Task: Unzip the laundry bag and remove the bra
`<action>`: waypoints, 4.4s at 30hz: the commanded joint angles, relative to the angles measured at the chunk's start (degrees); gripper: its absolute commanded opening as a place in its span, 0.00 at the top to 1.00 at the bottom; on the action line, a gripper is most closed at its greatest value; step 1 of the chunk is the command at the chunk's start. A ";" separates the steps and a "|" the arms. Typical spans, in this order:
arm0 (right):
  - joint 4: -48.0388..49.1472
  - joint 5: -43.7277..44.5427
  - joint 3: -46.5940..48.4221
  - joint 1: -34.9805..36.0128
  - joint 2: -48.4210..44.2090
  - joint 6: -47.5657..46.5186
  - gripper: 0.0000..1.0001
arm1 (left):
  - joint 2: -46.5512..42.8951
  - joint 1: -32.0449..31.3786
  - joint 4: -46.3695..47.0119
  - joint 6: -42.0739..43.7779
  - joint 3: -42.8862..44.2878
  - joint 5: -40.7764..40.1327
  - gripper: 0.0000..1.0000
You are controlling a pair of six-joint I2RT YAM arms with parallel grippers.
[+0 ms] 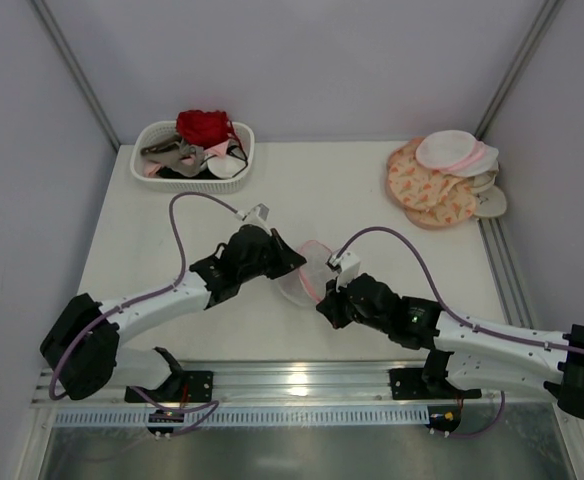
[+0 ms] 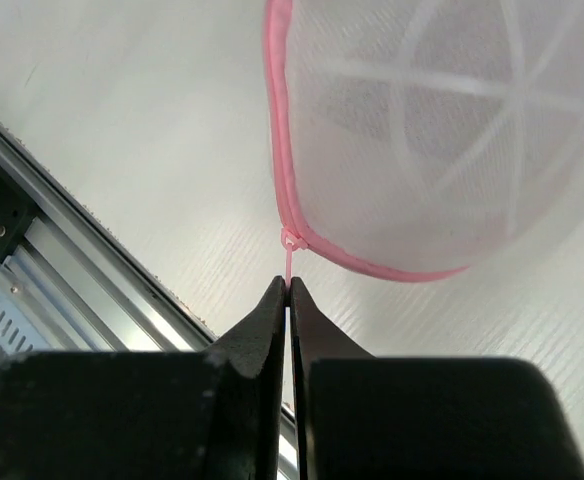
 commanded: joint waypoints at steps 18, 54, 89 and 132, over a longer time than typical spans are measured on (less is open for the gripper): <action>-21.55 27.79 8.41 -3.57 14.36 16.05 0.96 | 4.16 11.28 1.92 11.92 4.61 20.54 1.00; 6.29 -9.01 1.65 -3.57 -2.34 -3.80 0.97 | -4.98 -2.17 1.48 -8.20 -4.18 6.14 0.44; -16.74 11.90 4.90 -3.39 5.21 5.16 0.96 | -9.01 0.73 2.18 -8.90 -6.72 -0.28 0.52; -8.57 11.83 18.25 -4.36 13.38 0.77 0.16 | -6.28 0.73 5.61 5.07 -14.99 -5.11 0.99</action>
